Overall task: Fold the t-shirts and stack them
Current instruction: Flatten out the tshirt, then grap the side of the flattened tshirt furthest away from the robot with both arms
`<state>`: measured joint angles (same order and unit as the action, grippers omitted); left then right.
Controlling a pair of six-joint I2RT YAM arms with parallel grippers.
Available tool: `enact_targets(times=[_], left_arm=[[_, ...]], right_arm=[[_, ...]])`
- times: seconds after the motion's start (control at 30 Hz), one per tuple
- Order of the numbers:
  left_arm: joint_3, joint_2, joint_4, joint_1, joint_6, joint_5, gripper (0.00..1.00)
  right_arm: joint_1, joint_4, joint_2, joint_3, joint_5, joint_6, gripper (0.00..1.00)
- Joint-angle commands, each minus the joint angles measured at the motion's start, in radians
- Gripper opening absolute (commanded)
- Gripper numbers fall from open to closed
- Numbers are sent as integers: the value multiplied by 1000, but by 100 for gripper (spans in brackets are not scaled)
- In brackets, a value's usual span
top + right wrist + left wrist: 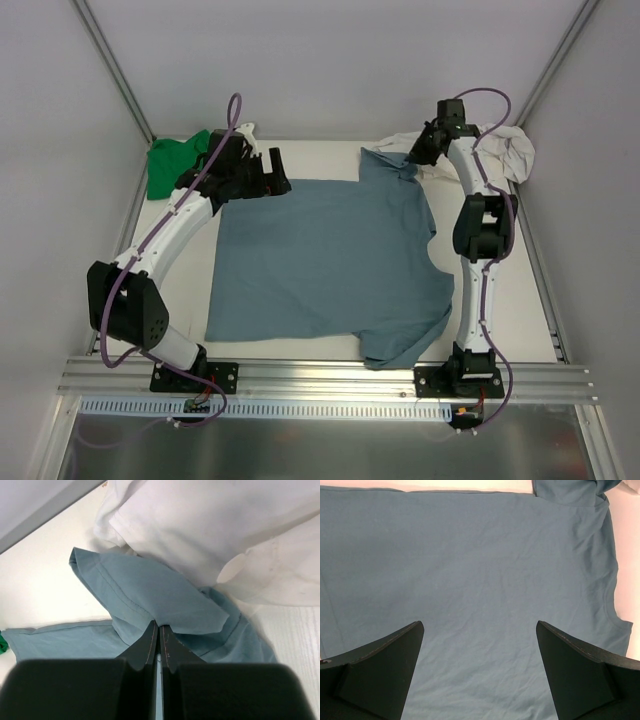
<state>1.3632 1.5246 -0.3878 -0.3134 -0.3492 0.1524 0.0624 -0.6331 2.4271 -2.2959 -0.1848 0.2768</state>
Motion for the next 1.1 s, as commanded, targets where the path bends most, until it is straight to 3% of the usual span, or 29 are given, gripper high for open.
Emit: enact_targets(times=[0.0, 0.23, 0.37, 0.5, 0.6, 0.73, 0.83, 1.07], left_arm=[[-7, 14, 47, 2, -4, 18, 99], [-38, 31, 87, 2, 1, -16, 99], [17, 124, 50, 22, 42, -175, 99], [43, 209, 142, 59, 93, -255, 99], [54, 285, 246, 94, 170, -243, 99], [186, 440, 253, 149, 190, -220, 98], [201, 480, 344, 177, 196, -179, 97], [292, 572, 305, 227, 196, -123, 97]], right_arm=[[-38, -14, -106, -42, -19, 10, 0], [-50, -33, -163, 10, -33, -16, 0], [-52, -45, -181, 32, -50, -22, 0], [-52, -50, -226, 101, -65, -24, 0], [-52, -51, -264, 145, -71, -28, 0], [-50, -74, -290, 168, -77, -48, 0], [-52, -73, -304, 196, -87, -45, 0], [-53, -89, -313, 199, -88, -51, 0]])
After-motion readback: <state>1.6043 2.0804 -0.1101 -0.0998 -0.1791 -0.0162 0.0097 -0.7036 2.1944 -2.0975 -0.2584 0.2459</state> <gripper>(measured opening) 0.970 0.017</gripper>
